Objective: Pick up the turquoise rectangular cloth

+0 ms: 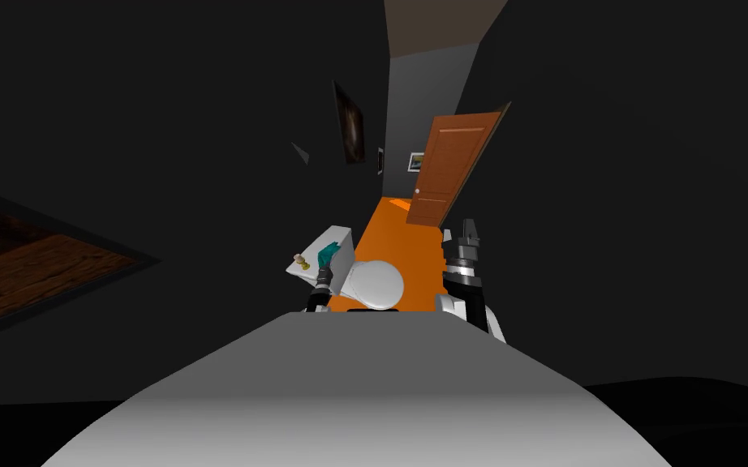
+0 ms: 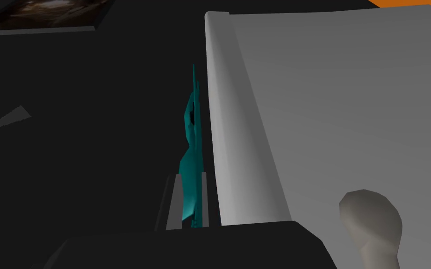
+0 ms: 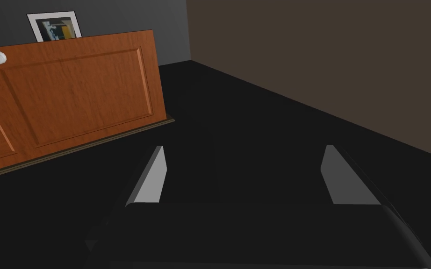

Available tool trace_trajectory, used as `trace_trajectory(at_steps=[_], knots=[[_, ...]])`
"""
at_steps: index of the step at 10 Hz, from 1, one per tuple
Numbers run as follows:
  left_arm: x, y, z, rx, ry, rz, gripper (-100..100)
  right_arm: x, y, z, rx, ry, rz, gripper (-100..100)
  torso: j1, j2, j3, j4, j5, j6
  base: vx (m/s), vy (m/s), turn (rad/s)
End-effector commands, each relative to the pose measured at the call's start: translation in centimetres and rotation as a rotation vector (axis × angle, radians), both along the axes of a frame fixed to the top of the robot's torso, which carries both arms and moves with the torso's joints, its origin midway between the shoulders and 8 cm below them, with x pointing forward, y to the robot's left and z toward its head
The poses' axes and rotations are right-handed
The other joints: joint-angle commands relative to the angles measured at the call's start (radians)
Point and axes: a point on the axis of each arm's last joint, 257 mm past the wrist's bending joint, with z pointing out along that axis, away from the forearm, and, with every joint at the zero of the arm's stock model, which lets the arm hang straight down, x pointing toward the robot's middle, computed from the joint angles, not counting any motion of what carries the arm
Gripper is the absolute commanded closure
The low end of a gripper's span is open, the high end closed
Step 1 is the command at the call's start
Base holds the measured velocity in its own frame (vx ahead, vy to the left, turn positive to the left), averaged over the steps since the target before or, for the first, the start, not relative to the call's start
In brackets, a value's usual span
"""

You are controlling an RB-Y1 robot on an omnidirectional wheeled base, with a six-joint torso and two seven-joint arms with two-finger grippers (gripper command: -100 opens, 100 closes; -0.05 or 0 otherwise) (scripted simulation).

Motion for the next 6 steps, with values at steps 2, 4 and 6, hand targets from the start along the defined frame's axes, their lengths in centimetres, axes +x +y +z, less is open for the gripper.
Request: trace_trajectory(at_steps=[2, 4, 6], knots=[[0.04, 0.01, 0.09, 0.001, -0.002, 0.000, 100, 0.00, 0.00, 0.00, 0.000, 0.000, 0.000, 0, 0.000, 0.000, 0.000, -0.001, 0.001, 0.000, 0.000, 0.000, 0.000], [0.04, 0.01, 0.09, 0.001, -0.002, 0.000, 0, 0.00, 0.00, 0.00, 0.000, 0.000, 0.000, 0, 0.000, 0.000, 0.000, -0.001, 0.001, 0.000, 0.000, 0.000, 0.000], [0.04, 0.02, 0.09, 0.001, -0.002, 0.000, 0, 0.00, 0.00, 0.00, 0.000, 0.000, 0.000, 0, 0.000, 0.000, 0.000, -0.001, 0.001, 0.000, 0.000, 0.000, 0.000]])
